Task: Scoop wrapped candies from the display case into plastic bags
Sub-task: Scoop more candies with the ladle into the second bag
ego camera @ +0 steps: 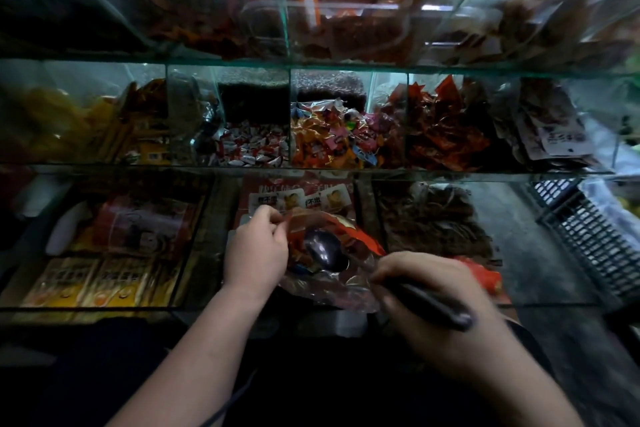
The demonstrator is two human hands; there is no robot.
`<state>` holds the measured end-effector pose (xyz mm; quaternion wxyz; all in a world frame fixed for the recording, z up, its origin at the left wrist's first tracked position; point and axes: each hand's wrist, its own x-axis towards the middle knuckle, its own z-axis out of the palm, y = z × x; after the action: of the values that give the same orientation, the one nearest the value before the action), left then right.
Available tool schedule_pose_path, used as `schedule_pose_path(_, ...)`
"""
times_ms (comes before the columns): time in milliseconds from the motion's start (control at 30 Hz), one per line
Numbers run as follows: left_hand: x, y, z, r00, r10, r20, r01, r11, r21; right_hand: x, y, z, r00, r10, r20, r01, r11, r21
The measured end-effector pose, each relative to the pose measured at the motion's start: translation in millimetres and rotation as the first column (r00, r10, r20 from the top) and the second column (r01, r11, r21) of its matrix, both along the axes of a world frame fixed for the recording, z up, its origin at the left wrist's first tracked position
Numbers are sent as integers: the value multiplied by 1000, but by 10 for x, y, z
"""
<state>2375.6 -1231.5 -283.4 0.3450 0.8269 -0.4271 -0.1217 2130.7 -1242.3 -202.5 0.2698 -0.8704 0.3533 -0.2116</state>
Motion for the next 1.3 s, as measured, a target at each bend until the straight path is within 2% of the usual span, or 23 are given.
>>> schedule_pose_path(33, -4, 1, -9, 1000, 2, -10, -2, 1000, -6, 28, 21, -130, 998, 12, 61, -9, 999, -41)
schedule_pose_path(67, -10, 7, -24, 1000, 7, -24, -7, 1000, -13, 92, -26, -284, 999, 17, 37, -16, 999, -45)
schedule_pose_path(167, -33, 63, -72, 997, -20, -69, 18, 1000, -24, 396, -273, -673, 993, -23, -115, 17, 999, -52)
schedule_pose_path(300, -74, 151, -201, 982, -87, -169, 91, 996, 16, 567, -591, -958, 976, 38, -216, -39, 999, -4)
schedule_pose_path(467, -22, 148, -353, 953, -37, -299, 31, 999, -24, 660, -820, -1102, 993, 42, -109, -37, 998, 47)
schedule_pose_path(600, 5, 100, -356, 935, -28, -352, 2, 997, -75, 696, -854, -1121, 998, -59, 16, 56, 989, 136)
schedule_pose_path(667, 6, 93, -368, 938, -38, -346, 6, 996, -93, 668, -892, -1062, 996, -84, 2, 82, 971, 223)
schedule_pose_path(767, 32, 112, -391, 943, -43, -330, 1, 992, -125, 554, -944, -907, 999, -33, -43, 44, 958, 283)
schedule_pose_path(867, 53, 155, -399, 939, -47, -340, -4, 989, -148, 481, -922, -791, 999, -45, -2, 43, 936, 350)
schedule_pose_path(1000, 41, 201, -423, 929, -51, -366, -6, 988, -153, 605, -854, -897, 994, 15, -113, -3, 995, 104)
schedule_pose_path(1033, 35, 210, -432, 931, -49, -363, -10, 987, -158, 650, -839, -960, 995, -7, -103, 18, 994, 104)
schedule_pose_path(1167, 22, 230, -434, 929, -69, -363, 1, 983, -184, 726, -822, -1170, 970, -238, 56, 207, 921, 331)
schedule_pose_path(1267, 10, 242, -429, 929, -89, -358, 19, 981, -193, 712, -807, -1208, 917, -381, 119, 270, 813, 516)
schedule_pose_path(1300, 7, 251, -429, 930, -95, -355, 24, 980, -200, 705, -791, -1192, 873, -461, 160, 291, 754, 589)
